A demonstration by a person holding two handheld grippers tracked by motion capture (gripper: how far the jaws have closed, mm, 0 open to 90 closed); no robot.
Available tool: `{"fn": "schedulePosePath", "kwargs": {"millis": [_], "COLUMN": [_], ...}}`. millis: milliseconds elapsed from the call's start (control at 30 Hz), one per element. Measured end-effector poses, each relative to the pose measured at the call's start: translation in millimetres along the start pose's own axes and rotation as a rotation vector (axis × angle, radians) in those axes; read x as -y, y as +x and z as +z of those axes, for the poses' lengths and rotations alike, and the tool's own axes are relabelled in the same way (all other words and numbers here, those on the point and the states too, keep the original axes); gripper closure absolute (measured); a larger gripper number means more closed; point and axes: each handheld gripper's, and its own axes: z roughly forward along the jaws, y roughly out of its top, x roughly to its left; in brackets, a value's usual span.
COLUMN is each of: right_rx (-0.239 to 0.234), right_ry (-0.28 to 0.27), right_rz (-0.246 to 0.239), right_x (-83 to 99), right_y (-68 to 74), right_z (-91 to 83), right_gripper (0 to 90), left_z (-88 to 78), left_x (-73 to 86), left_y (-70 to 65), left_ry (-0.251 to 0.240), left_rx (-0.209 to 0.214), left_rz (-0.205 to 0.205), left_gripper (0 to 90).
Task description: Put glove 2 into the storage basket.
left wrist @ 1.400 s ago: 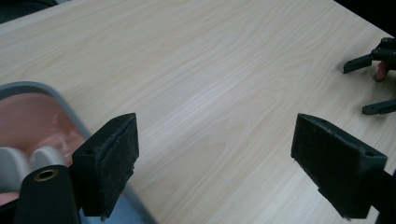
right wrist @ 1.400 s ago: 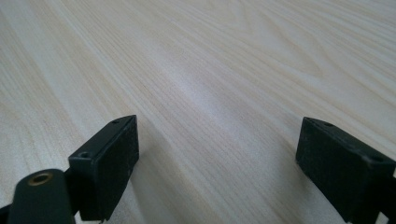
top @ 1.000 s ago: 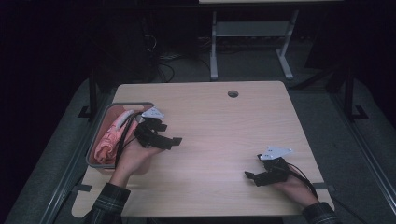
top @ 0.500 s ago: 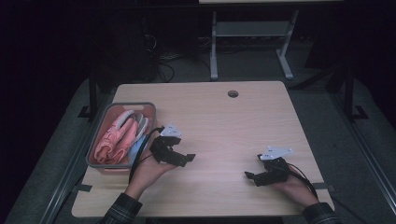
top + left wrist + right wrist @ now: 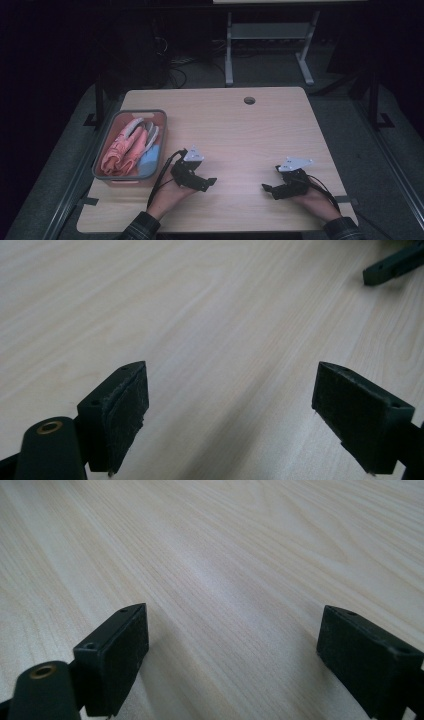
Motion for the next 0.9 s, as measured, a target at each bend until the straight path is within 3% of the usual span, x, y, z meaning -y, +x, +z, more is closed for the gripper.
{"fn": "schedulePosePath", "kwargs": {"millis": [300,500,533,600,900], "right_rx": [0.000,0.000,0.000,0.000,0.000], "right_ry": [-0.001,-0.001,-0.001,-0.001,-0.001], "right_rz": [-0.003,-0.003,-0.003,-0.003,-0.003], "right_x": [0.0,0.0,0.0,0.1,0.0], "right_y": [-0.1,-0.1,-0.1,0.0,0.1], "right_z": [0.1,0.1,0.1,0.1,0.1], "right_gripper": [12.6,12.6,12.6,12.6,12.6], "left_z": [18.4,23.4,24.5,24.9,24.8], "left_x": [12.1,18.1,21.9,24.7,24.5], "left_y": [-5.5,-5.0,-4.8,-4.1,-3.6], "left_ry": [0.043,0.020,-0.018,-0.045,-0.042], "left_rx": [-0.034,-0.024,-0.022,-0.014,-0.001], "left_rz": [0.060,0.079,0.087,0.090,0.109], "left_gripper": [13.5,12.7,12.6,12.6,12.7]}}
